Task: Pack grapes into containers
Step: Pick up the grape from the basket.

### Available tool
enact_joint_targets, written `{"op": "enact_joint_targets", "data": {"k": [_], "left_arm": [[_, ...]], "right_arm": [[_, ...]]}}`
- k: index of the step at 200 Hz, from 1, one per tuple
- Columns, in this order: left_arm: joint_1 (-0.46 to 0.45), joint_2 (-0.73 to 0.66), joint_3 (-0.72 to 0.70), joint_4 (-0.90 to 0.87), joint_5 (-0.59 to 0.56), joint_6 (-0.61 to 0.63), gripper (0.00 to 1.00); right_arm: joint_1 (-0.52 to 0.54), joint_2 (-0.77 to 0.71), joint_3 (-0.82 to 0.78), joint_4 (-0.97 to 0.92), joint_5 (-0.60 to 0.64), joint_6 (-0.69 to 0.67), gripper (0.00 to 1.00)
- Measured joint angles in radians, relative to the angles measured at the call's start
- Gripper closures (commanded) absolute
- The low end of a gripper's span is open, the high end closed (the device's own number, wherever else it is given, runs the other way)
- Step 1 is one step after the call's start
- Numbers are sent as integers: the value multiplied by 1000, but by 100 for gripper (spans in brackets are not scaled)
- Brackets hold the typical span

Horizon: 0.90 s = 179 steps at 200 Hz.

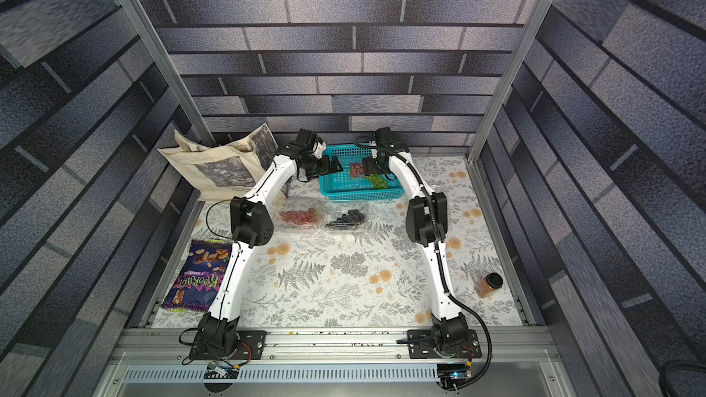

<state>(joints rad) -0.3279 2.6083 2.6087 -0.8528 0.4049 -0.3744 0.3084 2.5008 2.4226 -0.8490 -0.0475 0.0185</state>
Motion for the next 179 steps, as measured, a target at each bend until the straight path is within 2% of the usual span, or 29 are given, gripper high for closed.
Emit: {"op": "enact_joint_targets", "data": {"k": [54, 96, 179], "left_arm": [[0, 0, 0, -1, 7, 0, 0], [0, 0, 0, -1, 8, 0, 0], [2, 0, 0, -1, 10, 0, 0]], "right_arm": [[18, 1, -10, -10, 8, -36, 46], [38, 39, 42, -23, 41, -58, 51], [45, 68, 45, -38, 108, -68, 62]]}}
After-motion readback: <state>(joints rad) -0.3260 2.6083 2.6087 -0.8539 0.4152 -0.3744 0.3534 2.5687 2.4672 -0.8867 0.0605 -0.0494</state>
